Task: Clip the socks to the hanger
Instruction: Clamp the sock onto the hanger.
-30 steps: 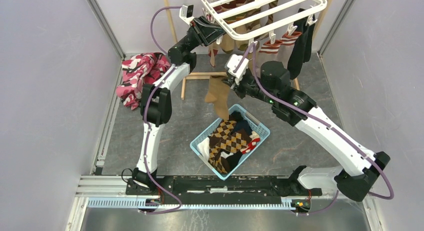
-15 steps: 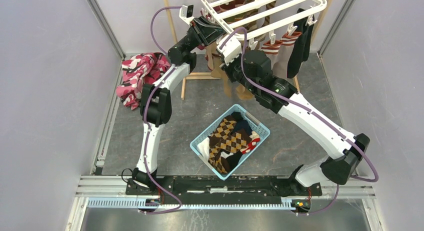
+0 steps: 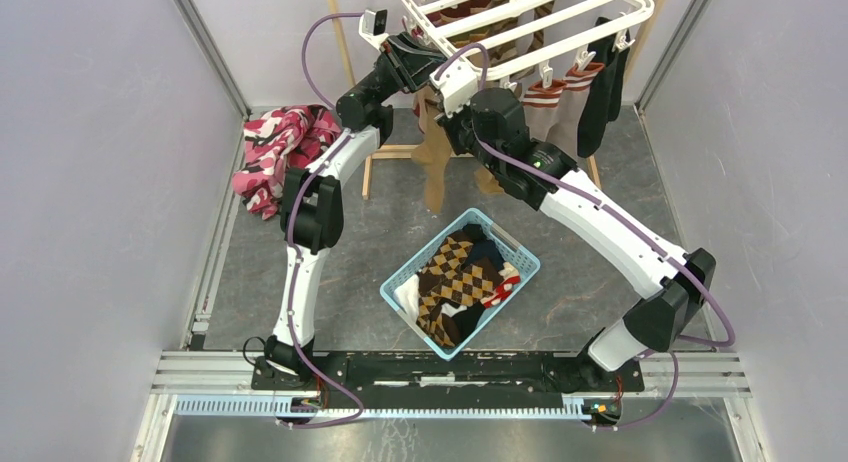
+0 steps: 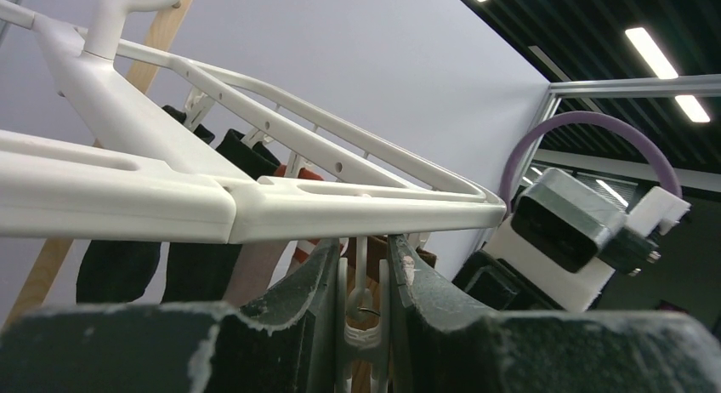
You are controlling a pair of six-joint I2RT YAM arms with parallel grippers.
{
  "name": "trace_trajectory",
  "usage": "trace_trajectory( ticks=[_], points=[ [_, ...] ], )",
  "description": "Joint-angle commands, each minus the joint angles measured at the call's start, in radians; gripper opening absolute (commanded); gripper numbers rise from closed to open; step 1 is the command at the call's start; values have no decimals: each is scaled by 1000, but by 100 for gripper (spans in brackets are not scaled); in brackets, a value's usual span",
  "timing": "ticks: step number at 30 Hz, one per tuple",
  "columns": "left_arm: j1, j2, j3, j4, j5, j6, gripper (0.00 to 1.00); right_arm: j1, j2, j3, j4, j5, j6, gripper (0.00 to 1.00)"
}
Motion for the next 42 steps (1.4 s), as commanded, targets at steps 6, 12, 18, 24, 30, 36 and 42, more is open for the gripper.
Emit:
trace_trajectory(
  ticks=[6,12,18,24,30,36,42],
  points=[
    [-7,-46,-3,215,-3,17,12,-64,9,36,21,-49,117,0],
    [-8,-44,-4,216,7,17,12,-70,23,54,18,-31,179,0],
    [-12,-44,-4,216,8,22,13,-69,-29,-30,89,33,194,0],
    [-18,-44,-9,216,5,38,12,-53,-90,-118,181,134,182,0],
    [-21,-45,-16,216,3,45,12,-35,-94,-136,201,192,212,0],
    [-22,-52,-21,216,6,52,13,-33,-101,-138,211,195,237,0],
    [-23,-50,-21,215,3,57,13,-34,-96,-133,201,127,234,0]
  ],
)
